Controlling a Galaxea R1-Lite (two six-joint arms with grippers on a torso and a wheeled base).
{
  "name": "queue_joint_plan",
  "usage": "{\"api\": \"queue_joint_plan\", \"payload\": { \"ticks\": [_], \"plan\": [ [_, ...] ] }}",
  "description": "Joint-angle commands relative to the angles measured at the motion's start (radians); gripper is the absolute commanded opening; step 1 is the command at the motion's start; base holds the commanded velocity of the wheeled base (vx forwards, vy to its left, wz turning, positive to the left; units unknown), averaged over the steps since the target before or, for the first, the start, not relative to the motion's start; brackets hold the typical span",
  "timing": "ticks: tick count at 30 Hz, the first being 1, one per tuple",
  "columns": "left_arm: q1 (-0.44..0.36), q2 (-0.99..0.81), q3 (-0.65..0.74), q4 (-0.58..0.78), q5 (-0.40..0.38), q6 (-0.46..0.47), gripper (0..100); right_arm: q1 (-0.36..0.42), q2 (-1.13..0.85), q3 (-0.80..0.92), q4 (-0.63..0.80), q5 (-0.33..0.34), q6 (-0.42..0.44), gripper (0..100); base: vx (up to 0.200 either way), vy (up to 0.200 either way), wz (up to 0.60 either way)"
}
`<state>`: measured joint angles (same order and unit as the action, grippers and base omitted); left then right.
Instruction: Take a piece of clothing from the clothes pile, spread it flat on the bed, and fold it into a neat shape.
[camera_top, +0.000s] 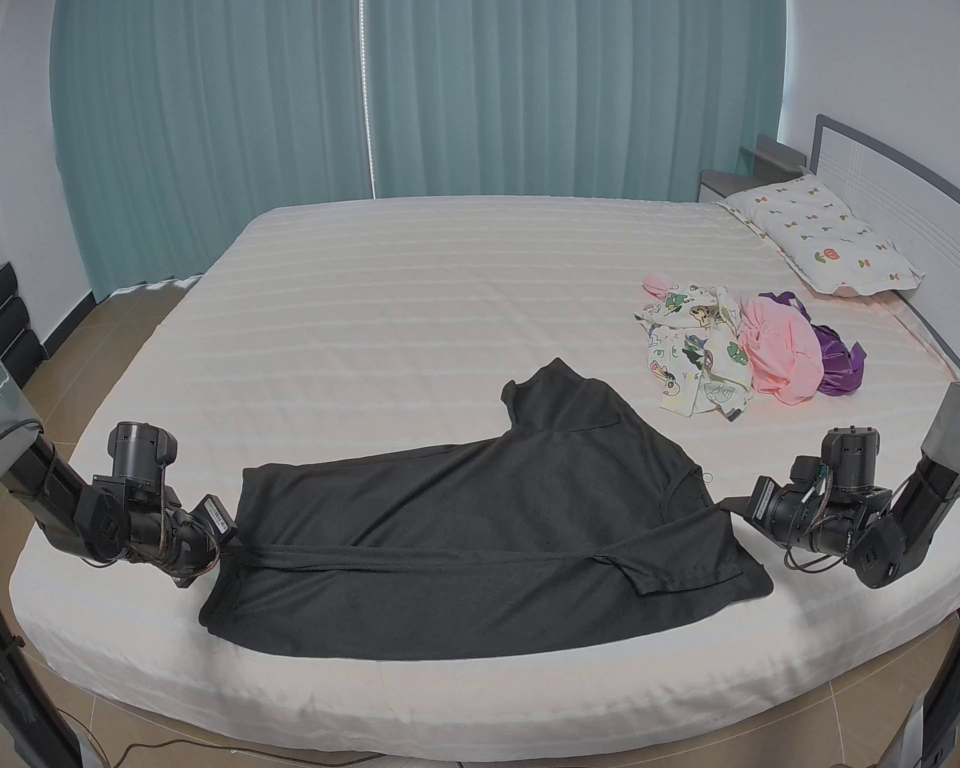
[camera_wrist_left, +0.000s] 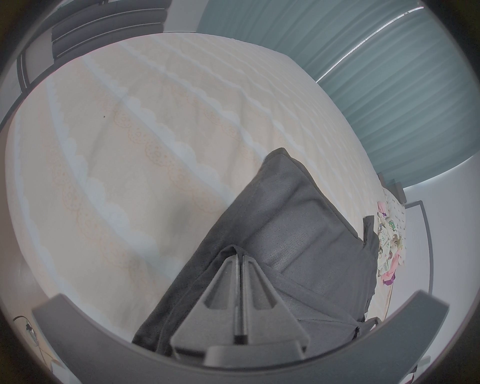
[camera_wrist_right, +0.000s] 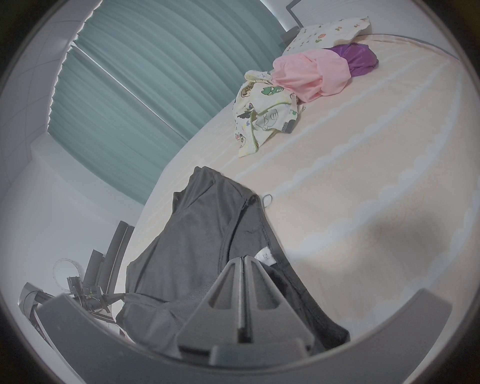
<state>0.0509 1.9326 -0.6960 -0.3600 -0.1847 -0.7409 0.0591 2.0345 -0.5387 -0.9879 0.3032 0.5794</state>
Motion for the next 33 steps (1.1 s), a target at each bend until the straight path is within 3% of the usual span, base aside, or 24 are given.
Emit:
{"api": "queue_joint_plan", "payload": {
  "ticks": [1,25,33],
  "plan": [
    [0.009,0.002,0.001,0.000,0.004,0.000,0,-0.001,-0.007,-0.004,-0.020,0.002,0.000,0,0.000,0.000,0.00],
    [0.055,-0.020,-0.019,0.001,0.019,-0.060,0,0.013,0.049,-0.027,-0.140,0.002,0.004,0,0.000,0.000,0.00],
    [0.057,-0.047,-0.037,0.113,0.025,-0.048,0,0.027,0.072,-0.018,-0.198,0.001,0.020,0,0.000,0.000,0.00]
  ]
}}
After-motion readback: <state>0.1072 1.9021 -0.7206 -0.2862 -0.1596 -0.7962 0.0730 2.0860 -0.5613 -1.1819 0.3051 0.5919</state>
